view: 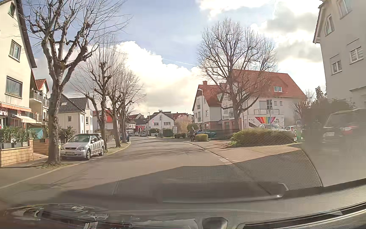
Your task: Follow the waypoints while adhering to traffic rules and regulations
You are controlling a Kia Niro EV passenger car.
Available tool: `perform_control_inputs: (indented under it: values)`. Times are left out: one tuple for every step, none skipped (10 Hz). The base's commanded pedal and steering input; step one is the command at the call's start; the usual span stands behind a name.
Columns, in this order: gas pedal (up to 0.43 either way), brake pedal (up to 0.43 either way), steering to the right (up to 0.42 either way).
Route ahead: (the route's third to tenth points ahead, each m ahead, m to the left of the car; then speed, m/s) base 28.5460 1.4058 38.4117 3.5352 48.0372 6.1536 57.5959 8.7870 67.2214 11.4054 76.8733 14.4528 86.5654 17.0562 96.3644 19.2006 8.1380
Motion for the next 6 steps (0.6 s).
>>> perform_control_inputs:
  values:
    - [0.209, 0.000, -0.024]
    - [0.197, 0.000, -0.024]
    - [0.177, 0.000, -0.025]
    - [0.177, 0.000, -0.026]
    - [0.169, 0.000, -0.026]
    - [0.157, 0.000, -0.026]
